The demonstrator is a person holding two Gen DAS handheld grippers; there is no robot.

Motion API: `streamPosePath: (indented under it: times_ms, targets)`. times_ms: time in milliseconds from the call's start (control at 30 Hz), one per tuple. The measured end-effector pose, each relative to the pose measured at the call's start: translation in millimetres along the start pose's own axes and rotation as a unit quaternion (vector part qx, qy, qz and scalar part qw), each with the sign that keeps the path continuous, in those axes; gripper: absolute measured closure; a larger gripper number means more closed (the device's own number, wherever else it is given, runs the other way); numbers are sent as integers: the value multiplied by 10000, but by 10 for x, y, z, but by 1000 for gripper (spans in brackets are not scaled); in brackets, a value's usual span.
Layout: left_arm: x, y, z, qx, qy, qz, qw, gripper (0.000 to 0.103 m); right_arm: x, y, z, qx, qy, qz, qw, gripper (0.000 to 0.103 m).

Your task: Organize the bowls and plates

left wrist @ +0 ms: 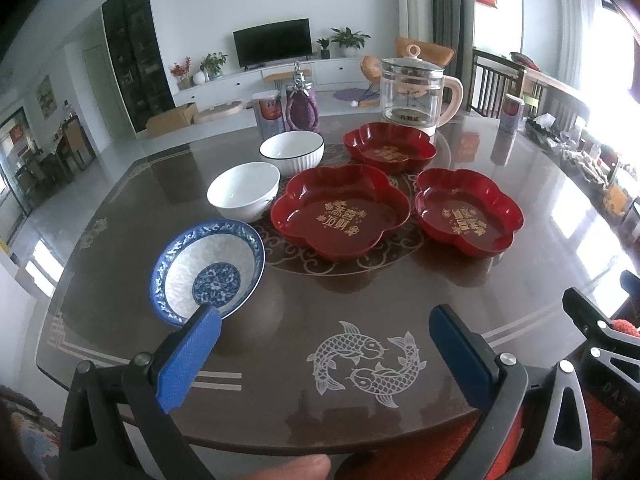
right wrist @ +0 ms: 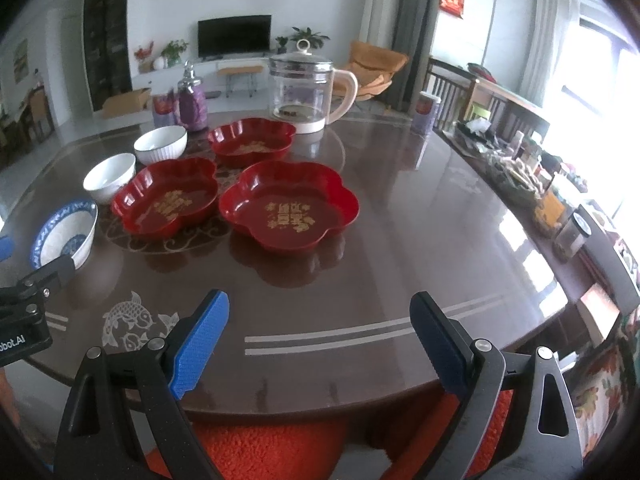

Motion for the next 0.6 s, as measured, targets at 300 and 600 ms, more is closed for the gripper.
streamPosePath:
  times_ms: [300, 600]
  targets:
    - [55, 67, 27, -179, 63, 178, 9997, 0, -3, 16, -28, 54, 8, 9, 10000, 9]
    - [124, 98, 77, -313, 65, 303, 9990, 0, 68, 33, -58, 241, -129, 181, 9995, 9]
Point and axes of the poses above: each gripper's, at about its wrist camera, not at the fingertips, and x roughly the way its jaws point, z to its left, y to its underside, the point moved 3 cm from there along x, roughly the way its jaws point, and after that the axes turned 8 degrees about y, right-handed, at the moved point
